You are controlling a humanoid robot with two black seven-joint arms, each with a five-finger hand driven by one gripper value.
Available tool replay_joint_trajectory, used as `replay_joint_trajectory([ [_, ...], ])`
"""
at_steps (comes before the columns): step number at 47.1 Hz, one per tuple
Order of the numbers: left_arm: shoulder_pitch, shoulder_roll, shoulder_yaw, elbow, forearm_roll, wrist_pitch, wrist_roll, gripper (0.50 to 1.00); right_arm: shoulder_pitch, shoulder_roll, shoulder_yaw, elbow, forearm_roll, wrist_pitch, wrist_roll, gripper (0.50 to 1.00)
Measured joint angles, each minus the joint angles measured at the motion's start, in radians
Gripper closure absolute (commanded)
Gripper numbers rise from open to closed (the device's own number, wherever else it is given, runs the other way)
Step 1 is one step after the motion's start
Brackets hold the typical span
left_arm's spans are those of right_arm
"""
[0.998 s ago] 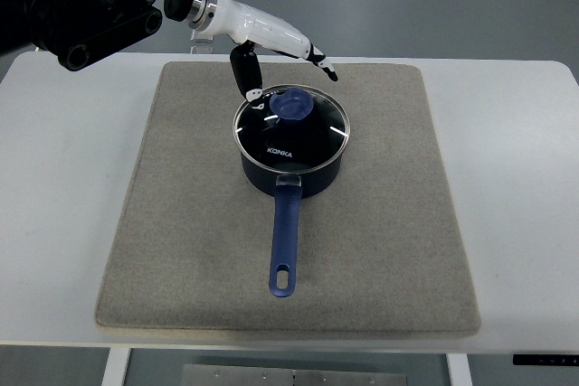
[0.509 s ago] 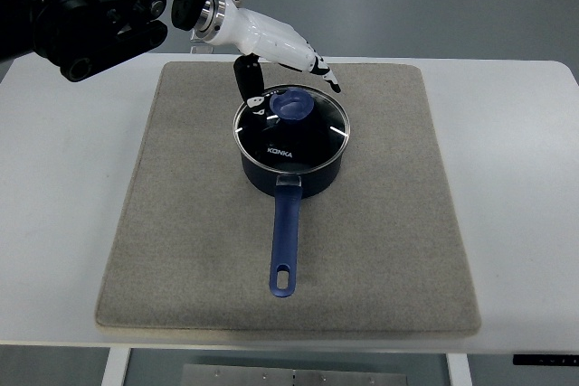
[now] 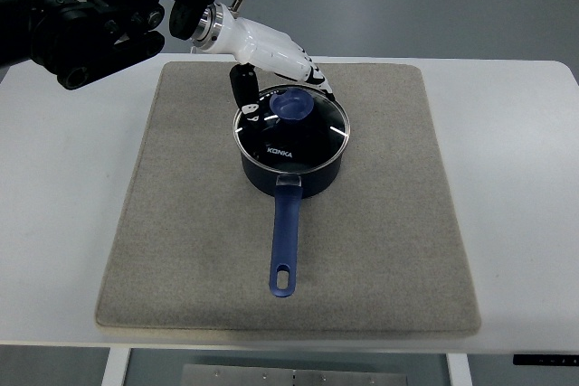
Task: Open pot lid and place left with left hand
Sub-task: 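Lower the left hand onto the glass lid and position fingers around knob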
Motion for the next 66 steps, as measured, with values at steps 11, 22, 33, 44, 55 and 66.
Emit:
replay_joint_trajectory([
  [11,0.002,0.0,0.003,-0.001,0.0,0.001,0.0,0.512,0.0,0.0,0.0,0.0,0.001,0.0,0.0,0.585],
  [22,0.0,0.0,0.018,-0.002,0.002,-0.013,0.0,0.512,0.0,0.0,0.0,0.0,0.0,0.0,0.0,0.585],
  [33,-0.016,0.0,0.057,0.0,0.0,-0.031,0.0,0.512,0.0,0.0,0.0,0.0,0.0,0.0,0.0,0.585],
  [44,-0.028,0.0,0.054,0.006,-0.005,-0.081,0.0,0.512,0.0,0.0,0.0,0.0,0.0,0.0,0.0,0.585],
  [55,-0.029,-0.002,0.007,0.027,-0.037,-0.129,0.0,0.512,0.0,0.0,0.0,0.0,0.0,0.0,0.0,0.585],
  [66,-0.034,0.0,-0.017,0.026,-0.039,-0.151,0.0,0.512,0.0,0.0,0.0,0.0,0.0,0.0,0.0,0.585],
])
